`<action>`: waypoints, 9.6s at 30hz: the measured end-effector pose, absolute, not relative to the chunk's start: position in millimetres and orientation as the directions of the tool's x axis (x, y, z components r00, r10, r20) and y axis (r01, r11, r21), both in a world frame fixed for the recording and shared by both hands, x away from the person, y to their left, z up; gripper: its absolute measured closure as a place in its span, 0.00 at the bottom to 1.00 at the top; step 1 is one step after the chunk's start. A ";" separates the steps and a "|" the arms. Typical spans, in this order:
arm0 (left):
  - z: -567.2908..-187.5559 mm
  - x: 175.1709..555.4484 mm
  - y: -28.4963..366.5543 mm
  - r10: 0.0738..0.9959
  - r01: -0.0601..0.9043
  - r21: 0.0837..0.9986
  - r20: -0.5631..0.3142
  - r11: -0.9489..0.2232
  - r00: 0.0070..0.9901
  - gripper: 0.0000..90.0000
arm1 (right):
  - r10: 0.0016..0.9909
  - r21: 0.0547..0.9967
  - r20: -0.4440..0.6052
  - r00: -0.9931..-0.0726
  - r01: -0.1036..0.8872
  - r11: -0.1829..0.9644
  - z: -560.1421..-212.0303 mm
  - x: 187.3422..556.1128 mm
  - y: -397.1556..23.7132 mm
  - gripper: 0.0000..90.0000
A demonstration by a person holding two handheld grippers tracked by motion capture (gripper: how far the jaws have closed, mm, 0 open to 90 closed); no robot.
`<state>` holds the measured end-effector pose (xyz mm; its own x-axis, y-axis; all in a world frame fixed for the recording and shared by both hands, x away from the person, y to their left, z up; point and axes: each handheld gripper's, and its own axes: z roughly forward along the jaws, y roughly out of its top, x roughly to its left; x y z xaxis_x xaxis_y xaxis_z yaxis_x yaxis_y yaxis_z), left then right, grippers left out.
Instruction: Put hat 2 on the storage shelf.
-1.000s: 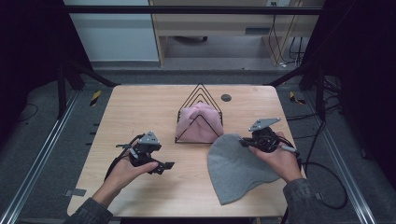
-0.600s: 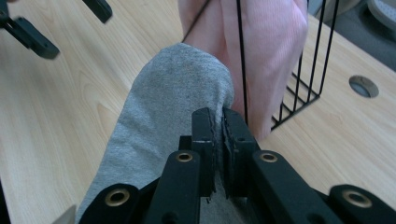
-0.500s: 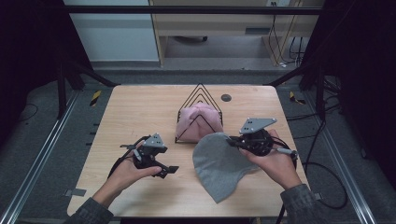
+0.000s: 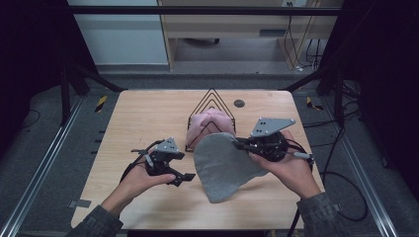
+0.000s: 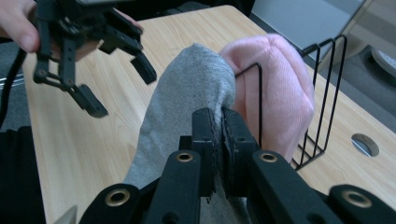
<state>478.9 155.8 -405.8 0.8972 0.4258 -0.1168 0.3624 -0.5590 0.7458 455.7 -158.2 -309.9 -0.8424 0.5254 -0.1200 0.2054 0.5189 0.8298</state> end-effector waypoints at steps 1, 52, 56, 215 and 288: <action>-405.6 478.7 155.3 0.424 0.361 0.746 -0.116 -0.559 0.898 0.13 | 0.522 0.833 -0.120 -0.845 0.200 0.515 -306.8 454.6 -157.1 0.95; -383.1 518.9 125.9 0.367 0.266 0.803 -0.063 -0.534 0.928 0.73 | 0.467 0.859 -0.150 -0.871 0.119 0.498 -266.5 448.6 -142.5 0.95; -383.8 519.2 121.9 0.357 0.270 0.797 -0.074 -0.540 0.931 0.89 | 0.476 0.860 -0.142 -0.868 0.130 0.493 -269.6 449.8 -146.1 0.95; -266.9 636.9 142.2 0.587 0.278 0.794 0.119 -0.540 0.801 0.97 | 0.741 0.937 0.029 -0.670 0.277 0.214 -273.8 632.9 -161.1 0.95; -341.9 579.7 170.2 0.648 0.388 0.768 0.045 -0.509 0.760 0.21 | 0.811 0.873 0.009 -0.585 0.400 0.279 -335.6 572.3 -163.0 0.26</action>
